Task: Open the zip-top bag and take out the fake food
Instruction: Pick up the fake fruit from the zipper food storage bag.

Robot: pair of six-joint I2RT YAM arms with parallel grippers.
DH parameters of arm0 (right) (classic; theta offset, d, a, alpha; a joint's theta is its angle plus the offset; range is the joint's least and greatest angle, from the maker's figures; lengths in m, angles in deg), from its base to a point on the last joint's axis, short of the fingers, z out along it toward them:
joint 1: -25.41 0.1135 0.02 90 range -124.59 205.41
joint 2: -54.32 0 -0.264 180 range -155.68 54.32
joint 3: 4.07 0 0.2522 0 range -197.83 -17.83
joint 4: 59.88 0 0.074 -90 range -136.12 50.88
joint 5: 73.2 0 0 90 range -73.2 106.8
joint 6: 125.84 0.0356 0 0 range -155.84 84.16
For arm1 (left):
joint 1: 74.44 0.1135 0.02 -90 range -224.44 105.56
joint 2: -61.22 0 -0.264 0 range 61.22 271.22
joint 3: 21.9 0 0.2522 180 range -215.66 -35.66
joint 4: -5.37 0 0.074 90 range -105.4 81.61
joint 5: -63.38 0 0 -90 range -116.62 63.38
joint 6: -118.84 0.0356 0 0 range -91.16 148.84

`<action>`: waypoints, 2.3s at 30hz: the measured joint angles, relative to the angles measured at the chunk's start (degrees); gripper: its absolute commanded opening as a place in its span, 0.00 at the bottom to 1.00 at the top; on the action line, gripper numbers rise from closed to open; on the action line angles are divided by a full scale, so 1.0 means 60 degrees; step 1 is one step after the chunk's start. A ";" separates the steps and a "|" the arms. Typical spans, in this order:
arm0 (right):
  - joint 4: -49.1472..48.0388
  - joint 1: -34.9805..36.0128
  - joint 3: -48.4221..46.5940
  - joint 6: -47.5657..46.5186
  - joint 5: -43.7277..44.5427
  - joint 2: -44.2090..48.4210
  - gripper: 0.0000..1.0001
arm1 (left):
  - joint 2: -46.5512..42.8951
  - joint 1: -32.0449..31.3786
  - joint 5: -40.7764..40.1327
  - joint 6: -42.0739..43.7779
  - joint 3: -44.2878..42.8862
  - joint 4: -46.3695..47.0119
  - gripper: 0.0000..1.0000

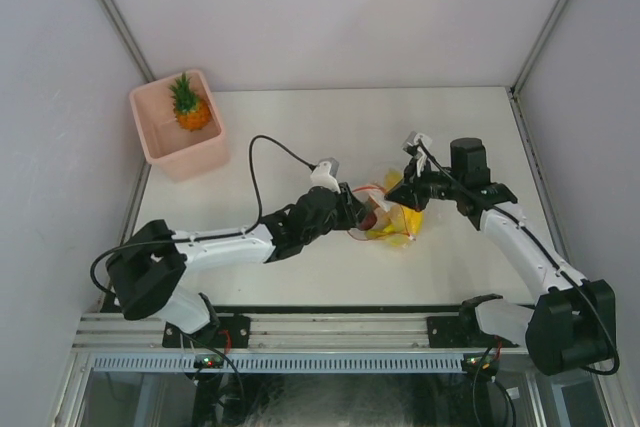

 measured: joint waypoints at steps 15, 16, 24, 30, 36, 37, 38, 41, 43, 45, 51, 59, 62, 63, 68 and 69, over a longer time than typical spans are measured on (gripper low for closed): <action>0.0033 0.0412 0.0004 -0.0317 -0.0364 -0.0109 0.33 | 0.1319 -0.0011 -0.0579 0.0998 0.0051 -0.0197 0.60; 0.0055 0.0412 0.0004 -0.0386 -0.0368 -0.0109 0.36 | 0.1337 -0.0011 -0.0594 0.1202 0.0051 -0.0146 0.61; 0.0248 0.0302 0.0004 -0.0670 -0.0087 -0.0142 0.34 | 0.1650 -0.0007 -0.0652 0.2922 0.0310 0.0769 0.65; 0.0244 0.0273 0.0004 -0.0645 0.0903 -0.0576 0.26 | 0.1912 0.0004 -0.0495 0.4229 0.0335 0.1224 0.72; 0.0295 0.0259 0.0000 -0.0692 0.1617 -0.1213 0.22 | 0.2390 0.0262 0.0080 0.5082 0.0339 0.1847 0.77; 0.0270 0.0259 -0.0026 -0.0703 0.1621 -0.1286 0.21 | 0.2477 0.0346 0.0226 0.5191 0.0339 0.1967 0.77; 0.0299 0.0259 -0.0084 -0.0721 0.1654 -0.1330 0.20 | 0.2546 0.0433 0.0393 0.5253 0.0342 0.2084 0.77; 0.0339 0.0259 -0.0248 -0.0798 0.1763 -0.1512 0.20 | 0.2743 0.0648 0.0882 0.5395 0.0342 0.2371 0.77; 0.0353 0.0259 -0.0342 -0.0838 0.1800 -0.1621 0.20 | 0.2885 0.0747 0.1151 0.5457 0.0342 0.2561 0.77; 0.0386 0.0259 -0.0430 -0.0882 0.1843 -0.1701 0.20 | 0.3034 0.0794 0.1377 0.5453 0.0335 0.2747 0.76; 0.0390 0.0259 -0.0470 -0.0962 0.1956 -0.1734 0.20 | 0.3523 0.0809 0.1716 0.5260 0.0313 0.3024 0.74; 0.0386 0.0208 -0.0470 -0.1053 0.1978 -0.1734 0.20 | 0.3734 0.0816 0.1741 0.4947 0.0157 0.2980 0.40; 0.0386 0.0157 -0.0470 -0.1060 0.1974 -0.1734 0.20 | 0.3687 0.0827 0.1749 0.4758 0.0157 0.2900 0.36; 0.0386 0.0149 -0.0470 -0.1064 0.1974 -0.1734 0.20 | 0.3632 0.0834 0.1759 0.4663 0.0157 0.2798 0.35; 0.0386 0.0149 -0.0470 -0.1133 0.2014 -0.1734 0.20 | 0.2983 0.0918 0.1967 0.3938 0.0204 0.2324 0.32; 0.0379 0.0149 -0.0470 -0.1144 0.2047 -0.1734 0.20 | 0.2860 0.0929 0.2033 0.3807 0.0240 0.2320 0.30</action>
